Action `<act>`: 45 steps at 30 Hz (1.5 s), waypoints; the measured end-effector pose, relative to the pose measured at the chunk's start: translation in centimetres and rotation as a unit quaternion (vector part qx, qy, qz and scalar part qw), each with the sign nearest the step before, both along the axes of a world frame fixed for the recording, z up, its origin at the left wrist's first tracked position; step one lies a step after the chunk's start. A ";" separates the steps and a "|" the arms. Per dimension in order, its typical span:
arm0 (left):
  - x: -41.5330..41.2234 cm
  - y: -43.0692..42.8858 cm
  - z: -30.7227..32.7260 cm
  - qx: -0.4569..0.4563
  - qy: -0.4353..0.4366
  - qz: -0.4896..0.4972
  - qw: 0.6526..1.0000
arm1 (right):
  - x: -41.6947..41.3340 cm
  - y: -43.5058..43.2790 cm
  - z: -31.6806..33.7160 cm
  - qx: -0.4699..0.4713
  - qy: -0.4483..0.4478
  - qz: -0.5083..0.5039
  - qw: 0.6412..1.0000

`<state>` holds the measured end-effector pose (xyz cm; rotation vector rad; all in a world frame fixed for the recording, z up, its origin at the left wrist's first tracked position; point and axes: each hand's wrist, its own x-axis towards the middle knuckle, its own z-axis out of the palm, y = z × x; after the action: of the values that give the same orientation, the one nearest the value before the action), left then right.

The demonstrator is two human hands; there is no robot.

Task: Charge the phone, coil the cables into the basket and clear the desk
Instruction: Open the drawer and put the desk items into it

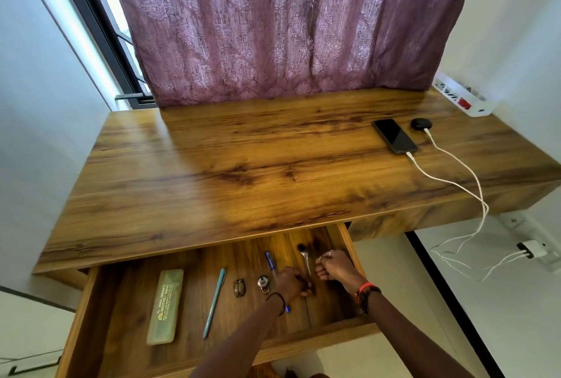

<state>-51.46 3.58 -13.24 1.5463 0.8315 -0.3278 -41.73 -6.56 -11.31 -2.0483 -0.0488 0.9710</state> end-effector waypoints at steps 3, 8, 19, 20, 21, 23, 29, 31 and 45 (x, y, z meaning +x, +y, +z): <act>0.3 -0.1 0.0 0.007 0.003 -0.010 1.000 | 0.0 -0.2 0.1 -0.005 -0.004 0.015 1.000; 0.8 0.1 -0.1 0.044 -0.007 -0.050 0.998 | -0.2 -0.4 0.4 -0.009 -0.005 0.033 0.999; -0.7 0.8 0.7 0.124 -0.026 -0.097 0.987 | -2.2 0.3 0.8 0.000 0.002 0.077 0.997; -1.1 0.8 0.9 0.125 -0.027 -0.097 0.987 | -2.4 0.2 0.9 -0.001 -0.003 0.083 0.997; -1.3 0.9 0.9 0.124 -0.029 -0.098 0.987 | -2.5 0.1 0.9 -0.002 -0.007 0.090 0.996; -2.2 1.1 1.4 0.127 -0.033 -0.096 0.987 | -3.0 -0.2 1.2 -0.002 -0.016 0.108 0.994; -5.4 2.6 3.6 0.192 -0.093 -0.107 0.971 | -5.4 -0.2 2.7 -0.003 -0.095 0.212 0.973; -6.7 3.3 4.0 0.227 -0.109 -0.112 0.961 | -6.1 -0.6 2.8 -0.017 -0.146 0.268 0.952; -19.7 2.9 4.8 0.357 -0.117 -0.249 0.893 | -12.8 -3.3 4.3 -0.039 -0.225 0.417 0.880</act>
<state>-71.17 6.51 -8.46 2.4457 0.3504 -0.1974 -54.57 -9.85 -7.06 -2.3119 -1.2418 0.9484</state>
